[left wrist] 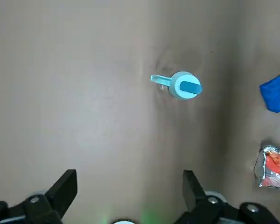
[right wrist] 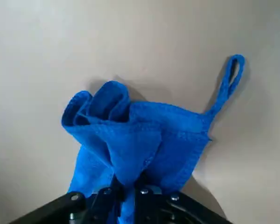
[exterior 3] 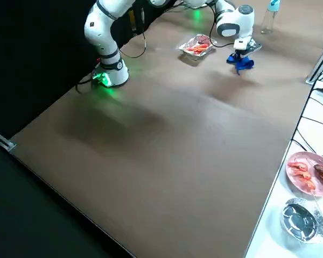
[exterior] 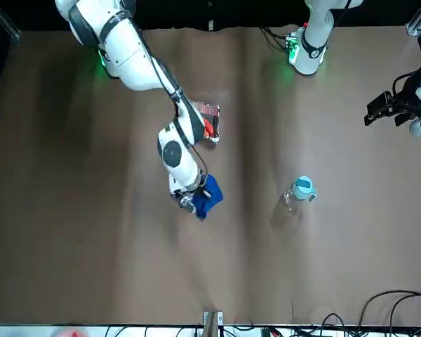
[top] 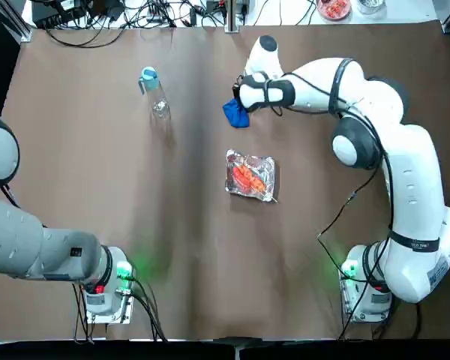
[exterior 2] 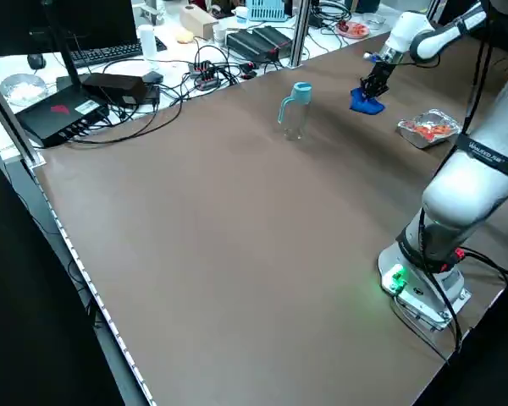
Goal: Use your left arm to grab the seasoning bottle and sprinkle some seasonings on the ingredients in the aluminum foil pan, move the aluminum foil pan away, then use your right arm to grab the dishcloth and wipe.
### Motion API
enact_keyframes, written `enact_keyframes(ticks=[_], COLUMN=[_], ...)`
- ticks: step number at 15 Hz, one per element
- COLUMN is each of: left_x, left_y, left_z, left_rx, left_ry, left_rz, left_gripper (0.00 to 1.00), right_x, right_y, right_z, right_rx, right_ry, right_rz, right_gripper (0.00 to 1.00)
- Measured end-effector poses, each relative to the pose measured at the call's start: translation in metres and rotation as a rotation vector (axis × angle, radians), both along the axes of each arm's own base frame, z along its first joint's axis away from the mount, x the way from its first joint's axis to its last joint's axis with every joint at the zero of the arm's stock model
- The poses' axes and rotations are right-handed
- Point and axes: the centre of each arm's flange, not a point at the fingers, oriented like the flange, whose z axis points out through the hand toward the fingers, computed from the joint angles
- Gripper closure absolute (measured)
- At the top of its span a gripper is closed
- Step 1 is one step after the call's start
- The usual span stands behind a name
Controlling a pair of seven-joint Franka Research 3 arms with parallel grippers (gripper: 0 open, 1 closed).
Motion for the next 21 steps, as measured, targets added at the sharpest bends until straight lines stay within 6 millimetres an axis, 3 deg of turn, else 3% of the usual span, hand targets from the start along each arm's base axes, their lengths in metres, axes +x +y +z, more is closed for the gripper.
enact_keyframes(ticks=[2, 6, 9, 10, 12, 14, 16, 19, 21], left_x=[0.000, -0.003, -0.008, -0.008, -0.008, -0.008, -0.008, -0.008, -0.008], left_y=[0.000, -0.001, -0.002, -0.002, -0.001, 0.000, 0.001, 0.002, 0.002], left_z=[0.000, 0.006, 0.013, 0.014, 0.013, 0.012, 0.011, 0.009, 0.009], left_rx=[0.000, -0.001, -0.001, -0.001, -0.001, -0.001, -0.001, -0.001, -0.001], left_ry=[0.000, -0.011, -0.023, -0.024, -0.022, -0.021, -0.019, -0.014, -0.014], left_rz=[0.001, -0.004, -0.007, -0.007, -0.006, -0.004, -0.002, 0.000, 0.000], left_gripper=[0.00, 0.00, 0.00, 0.00, 0.00, 0.00, 0.00, 0.00, 0.00], right_x=[-0.006, -0.004, 0.018, 0.037, 0.047, 0.045, 0.039, 0.030, 0.028], right_y=[0.011, 0.008, -0.022, -0.056, -0.083, -0.091, -0.085, -0.080, -0.092], right_z=[-0.001, -0.001, 0.001, 0.002, 0.002, 0.002, 0.005, 0.031, 0.059], right_rx=[0.014, 0.007, -0.027, -0.046, -0.059, -0.069, -0.076, -0.087, -0.098], right_ry=[-0.026, -0.029, 0.027, 0.072, 0.126, 0.167, 0.191, 0.240, 0.295], right_rz=[0.003, 0.047, 0.092, 0.149, 0.206, 0.249, 0.275, 0.337, 0.407], right_gripper=[0.87, 0.87, 0.87, 0.87, 0.87, 0.87, 0.87, 0.87, 0.87])
